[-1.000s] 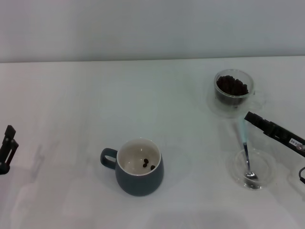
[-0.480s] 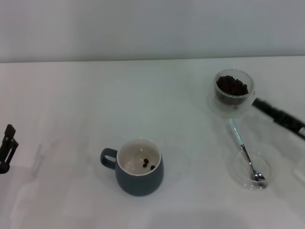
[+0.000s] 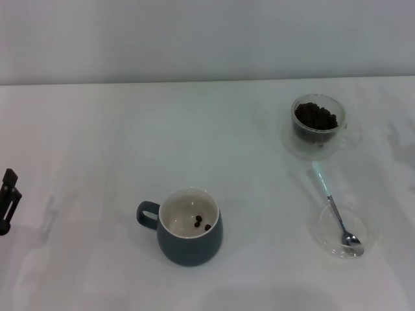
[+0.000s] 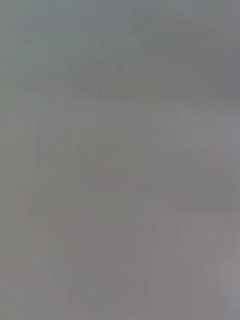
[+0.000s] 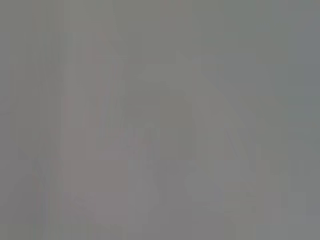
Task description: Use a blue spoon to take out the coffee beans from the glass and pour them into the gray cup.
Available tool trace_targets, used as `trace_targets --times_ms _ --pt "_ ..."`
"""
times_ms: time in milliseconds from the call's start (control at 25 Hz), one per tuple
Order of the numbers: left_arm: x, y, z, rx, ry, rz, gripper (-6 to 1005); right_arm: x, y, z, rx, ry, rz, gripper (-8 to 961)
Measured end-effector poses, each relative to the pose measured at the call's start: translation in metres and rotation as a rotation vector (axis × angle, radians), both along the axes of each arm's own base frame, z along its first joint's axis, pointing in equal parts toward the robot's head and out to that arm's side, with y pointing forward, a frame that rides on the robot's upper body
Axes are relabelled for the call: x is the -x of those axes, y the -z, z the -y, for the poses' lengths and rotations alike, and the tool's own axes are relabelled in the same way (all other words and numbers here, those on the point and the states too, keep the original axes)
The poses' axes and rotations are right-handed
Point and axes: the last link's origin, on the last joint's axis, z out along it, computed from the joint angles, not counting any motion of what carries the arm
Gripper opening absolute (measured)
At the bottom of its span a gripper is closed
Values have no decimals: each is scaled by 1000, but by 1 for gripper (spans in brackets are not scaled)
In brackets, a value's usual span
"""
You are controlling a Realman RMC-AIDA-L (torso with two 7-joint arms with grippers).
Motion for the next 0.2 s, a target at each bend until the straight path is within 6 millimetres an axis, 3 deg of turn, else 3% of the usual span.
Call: trace_targets --times_ms 120,200 --pt "1 -1 0 -4 -4 6 736 -2 6 -6 -5 40 173 394" --pt "2 -2 0 -14 -16 12 736 -3 7 -10 7 64 201 394"
